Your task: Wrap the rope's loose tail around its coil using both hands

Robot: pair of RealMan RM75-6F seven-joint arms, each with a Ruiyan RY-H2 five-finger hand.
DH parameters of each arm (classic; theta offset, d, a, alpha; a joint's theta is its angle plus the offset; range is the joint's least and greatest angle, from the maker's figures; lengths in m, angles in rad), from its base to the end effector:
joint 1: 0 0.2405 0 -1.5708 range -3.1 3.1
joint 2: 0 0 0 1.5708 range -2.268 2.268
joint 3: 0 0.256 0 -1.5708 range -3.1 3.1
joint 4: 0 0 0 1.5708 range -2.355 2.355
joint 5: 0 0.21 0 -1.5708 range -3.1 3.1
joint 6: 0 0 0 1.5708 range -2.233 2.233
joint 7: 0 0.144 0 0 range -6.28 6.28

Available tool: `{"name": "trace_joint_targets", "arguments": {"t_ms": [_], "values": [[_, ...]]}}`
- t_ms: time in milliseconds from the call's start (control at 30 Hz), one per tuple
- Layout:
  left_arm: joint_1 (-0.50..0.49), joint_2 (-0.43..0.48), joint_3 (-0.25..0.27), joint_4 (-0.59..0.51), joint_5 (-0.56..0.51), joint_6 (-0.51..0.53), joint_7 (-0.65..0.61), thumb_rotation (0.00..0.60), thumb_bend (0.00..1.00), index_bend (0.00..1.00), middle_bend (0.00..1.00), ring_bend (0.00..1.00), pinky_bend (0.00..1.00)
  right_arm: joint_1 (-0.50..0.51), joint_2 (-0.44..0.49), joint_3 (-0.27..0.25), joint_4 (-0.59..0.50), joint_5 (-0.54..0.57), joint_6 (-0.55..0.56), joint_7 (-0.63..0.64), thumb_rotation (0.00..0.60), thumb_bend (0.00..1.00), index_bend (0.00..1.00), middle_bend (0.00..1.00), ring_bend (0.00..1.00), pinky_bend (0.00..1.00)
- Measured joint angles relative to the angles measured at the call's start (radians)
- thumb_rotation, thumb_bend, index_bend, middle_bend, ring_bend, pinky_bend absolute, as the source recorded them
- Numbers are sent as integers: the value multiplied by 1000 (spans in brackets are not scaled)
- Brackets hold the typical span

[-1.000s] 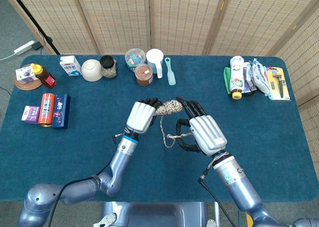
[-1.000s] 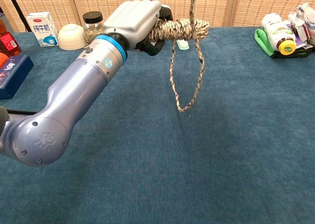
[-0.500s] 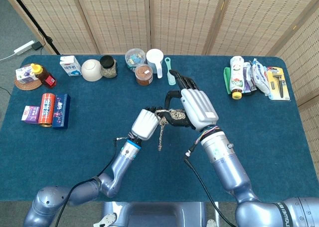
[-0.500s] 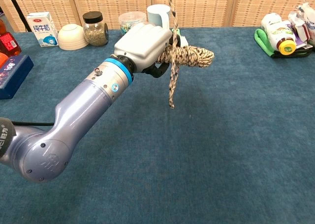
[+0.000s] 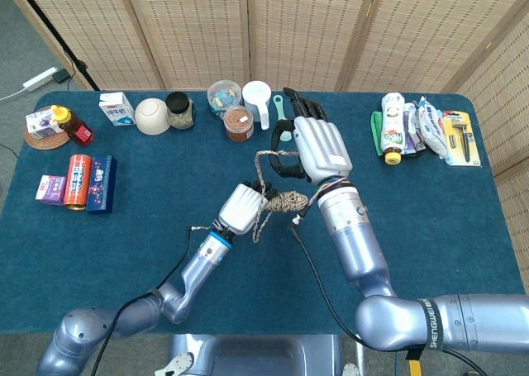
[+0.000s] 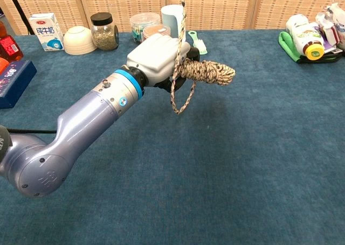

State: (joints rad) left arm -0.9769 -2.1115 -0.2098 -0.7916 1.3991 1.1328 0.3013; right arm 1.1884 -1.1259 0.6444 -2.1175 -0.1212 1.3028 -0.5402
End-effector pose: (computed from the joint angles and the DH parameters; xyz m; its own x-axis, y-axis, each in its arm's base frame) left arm -0.0449 0.3570 -0.1231 0.4971 -0.1206 0.8593 0.6614 -0.5883 -0.4652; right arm 0.0533 -0.3601 0.1503 -0.0075 -0.1705 0.9853 -0.9838 -0.1753 -0.0378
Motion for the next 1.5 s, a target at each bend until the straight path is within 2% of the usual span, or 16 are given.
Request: {"name": "trace_joint_targets", "arguments": {"t_ms": [500,767,1233,1500], "values": [[12,38,65,32,81,-12,-102,600,506,506,384,417,601,45,-55,-28,216,19,-35,-15,600,631,744,0,0,0],[11,77,98,24,130,-11,-191,600,503,517,384,421,601,31,-69,-22,324,20,-143,44,600,631,745,0,0,0],[-8,113,107,11,180,5,-385,600,503,527,388,430,601,5,-144,-72,564,-12,-265,114,600,632,746,0,0,0],[-23,157,97,-70,209,43,-420,600,503,548,401,445,601,-24,-165,-102,607,-23,-315,140,600,632,745,0,0,0]]}}
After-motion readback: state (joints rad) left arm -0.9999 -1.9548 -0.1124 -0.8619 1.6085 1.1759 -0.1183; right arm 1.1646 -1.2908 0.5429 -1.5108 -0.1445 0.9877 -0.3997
